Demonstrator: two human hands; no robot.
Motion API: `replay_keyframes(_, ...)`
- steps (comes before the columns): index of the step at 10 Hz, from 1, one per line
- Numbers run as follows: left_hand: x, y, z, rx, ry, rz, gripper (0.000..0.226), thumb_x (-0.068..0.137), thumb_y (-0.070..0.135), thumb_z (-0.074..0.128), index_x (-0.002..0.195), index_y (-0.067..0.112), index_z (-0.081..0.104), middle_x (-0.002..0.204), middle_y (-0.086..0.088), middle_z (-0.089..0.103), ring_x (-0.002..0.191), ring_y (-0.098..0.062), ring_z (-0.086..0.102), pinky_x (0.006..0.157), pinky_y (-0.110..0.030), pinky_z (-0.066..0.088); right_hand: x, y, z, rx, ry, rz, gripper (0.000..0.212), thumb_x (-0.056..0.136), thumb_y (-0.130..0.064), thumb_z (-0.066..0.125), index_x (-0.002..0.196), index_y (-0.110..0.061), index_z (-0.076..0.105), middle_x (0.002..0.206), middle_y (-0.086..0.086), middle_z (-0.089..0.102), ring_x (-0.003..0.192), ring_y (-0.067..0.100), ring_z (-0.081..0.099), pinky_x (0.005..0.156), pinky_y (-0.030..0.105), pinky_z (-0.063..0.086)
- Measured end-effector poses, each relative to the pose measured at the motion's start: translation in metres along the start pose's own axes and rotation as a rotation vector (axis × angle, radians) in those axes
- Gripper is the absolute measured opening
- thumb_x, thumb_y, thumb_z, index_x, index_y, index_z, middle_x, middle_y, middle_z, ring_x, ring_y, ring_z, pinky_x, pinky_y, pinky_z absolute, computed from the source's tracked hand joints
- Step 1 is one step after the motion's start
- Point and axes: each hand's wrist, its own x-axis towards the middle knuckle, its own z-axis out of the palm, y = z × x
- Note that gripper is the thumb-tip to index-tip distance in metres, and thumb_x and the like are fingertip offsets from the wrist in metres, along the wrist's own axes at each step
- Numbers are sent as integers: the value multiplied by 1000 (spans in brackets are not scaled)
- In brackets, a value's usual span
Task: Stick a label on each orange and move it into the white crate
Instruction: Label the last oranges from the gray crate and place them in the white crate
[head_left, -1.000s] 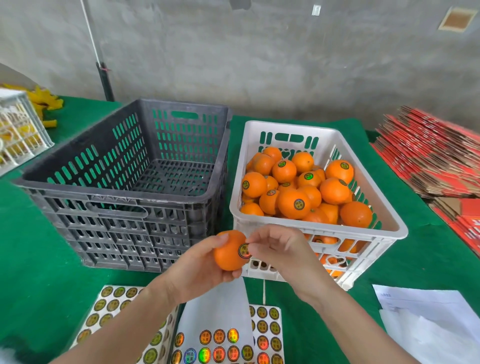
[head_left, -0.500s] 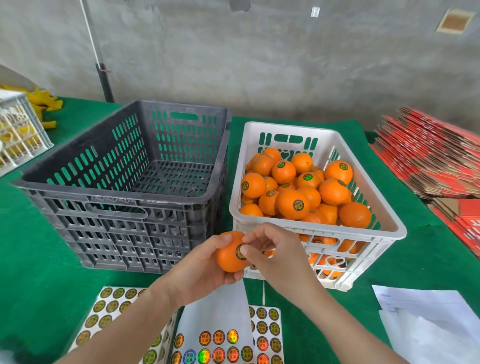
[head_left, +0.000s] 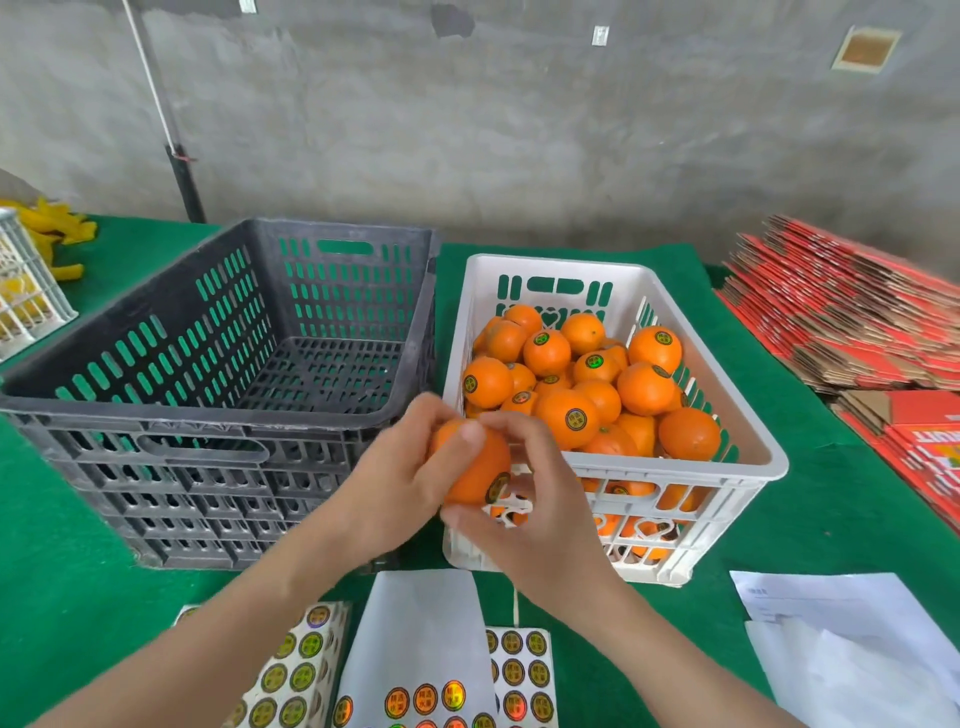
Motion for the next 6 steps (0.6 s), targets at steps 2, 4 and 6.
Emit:
replay_keyframes(2, 77, -15, -33, 564, 287, -19, 32, 99, 27, 43, 121, 6, 54, 118, -12, 59, 108, -28, 55, 91, -33, 42, 64, 15, -26, -84, 135, 32, 64, 69, -29, 78, 114, -44, 35, 103, -32, 44, 97, -8, 49, 70, 10, 45)
replay_keyframes(4, 92, -32, -28, 690, 246, -174, 40, 96, 30, 51, 131, 11, 44, 129, -10, 52, 109, -29, 55, 86, -37, 44, 156, 72, -75, -599, 31, 470, 53, 72, -31, 71, 113, -13, 43, 86, -3, 50, 78, 15, 52, 50, 24, 32)
replay_keyframes(6, 88, -34, -27, 650, 306, -168, 36, 96, 29, 51, 127, 12, 43, 125, -6, 50, 99, -22, 52, 76, -30, 39, 169, 89, -83, -841, -161, 568, 53, 71, -41, 73, 112, -16, 51, 99, 3, 58, 92, 21, 55, 73, 37, 45)
